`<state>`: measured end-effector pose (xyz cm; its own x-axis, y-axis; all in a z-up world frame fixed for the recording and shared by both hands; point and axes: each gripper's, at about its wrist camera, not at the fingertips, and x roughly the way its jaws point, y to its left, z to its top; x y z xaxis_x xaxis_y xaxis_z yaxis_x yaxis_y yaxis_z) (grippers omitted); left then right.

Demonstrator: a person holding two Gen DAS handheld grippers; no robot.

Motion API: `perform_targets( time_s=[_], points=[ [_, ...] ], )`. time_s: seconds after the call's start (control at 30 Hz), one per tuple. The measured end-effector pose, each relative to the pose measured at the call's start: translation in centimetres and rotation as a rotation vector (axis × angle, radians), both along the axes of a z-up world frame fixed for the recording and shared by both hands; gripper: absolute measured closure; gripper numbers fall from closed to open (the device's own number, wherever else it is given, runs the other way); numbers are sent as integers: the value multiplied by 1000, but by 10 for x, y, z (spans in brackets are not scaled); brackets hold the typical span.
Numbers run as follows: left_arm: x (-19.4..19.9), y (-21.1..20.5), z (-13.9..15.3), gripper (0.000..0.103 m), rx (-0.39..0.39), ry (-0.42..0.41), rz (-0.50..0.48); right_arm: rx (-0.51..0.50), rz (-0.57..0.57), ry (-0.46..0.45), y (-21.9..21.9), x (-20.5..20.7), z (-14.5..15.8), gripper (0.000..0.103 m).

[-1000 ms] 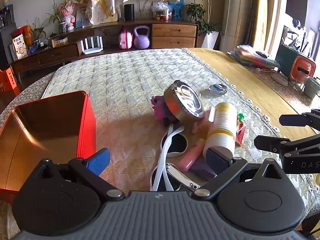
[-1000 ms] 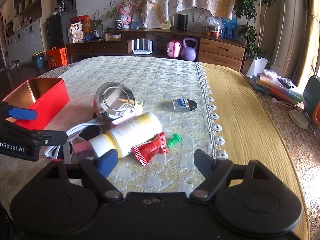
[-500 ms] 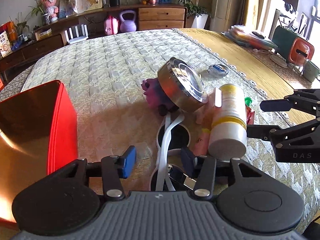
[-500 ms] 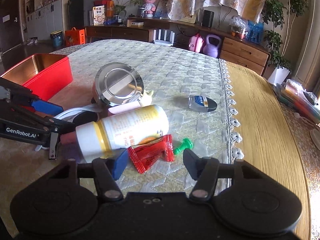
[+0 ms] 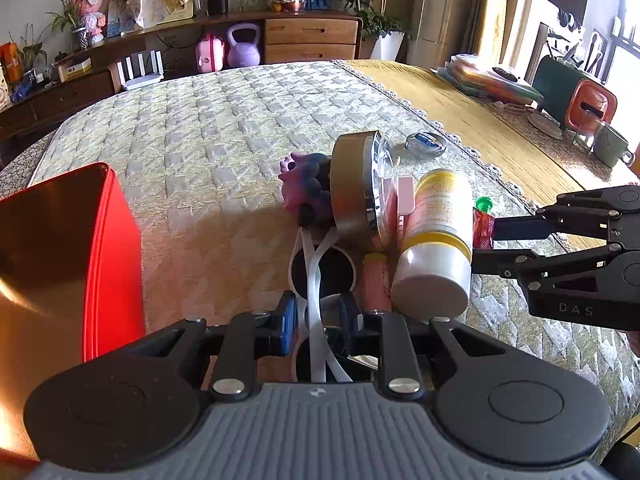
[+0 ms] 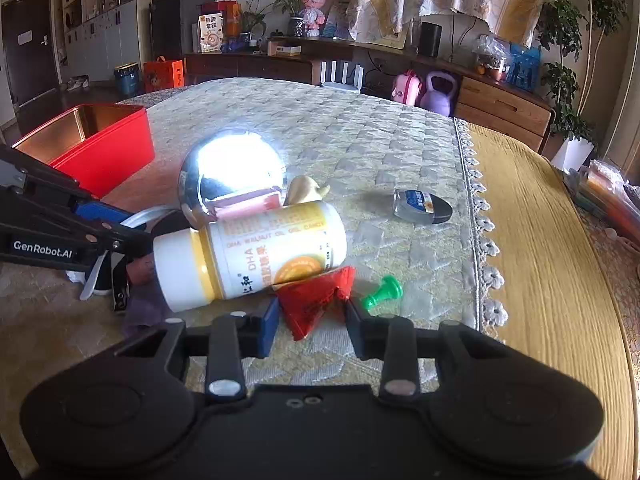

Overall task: Organize rigid objects
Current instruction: 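Grasp the white sunglasses with the left tool while the right tool grasps the red packet, then carry the sunglasses with the left tool while the right tool carries the red packet to the tin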

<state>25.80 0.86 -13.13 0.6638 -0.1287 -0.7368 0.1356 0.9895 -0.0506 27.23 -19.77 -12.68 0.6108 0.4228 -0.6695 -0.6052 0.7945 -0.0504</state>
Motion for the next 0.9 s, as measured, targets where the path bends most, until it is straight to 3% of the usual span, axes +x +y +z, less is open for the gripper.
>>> perform_targets(
  time_s=[0.07,0.1,0.63,0.9],
  points=[
    [-2,0,1,84,4,-9,3,0,-10,-6,-1,-3,1,69],
    [-3,1,2,97,6,-15,5,0,-14,-10,-1,-6,2,71],
    [-27,15,18,97,-34,-10,68,42,-80,-41,-9,-48,28,74],
    [-34,29,47,99,-82,-50,95,69,-87,-59,-9,-70,45,73]
  ],
)
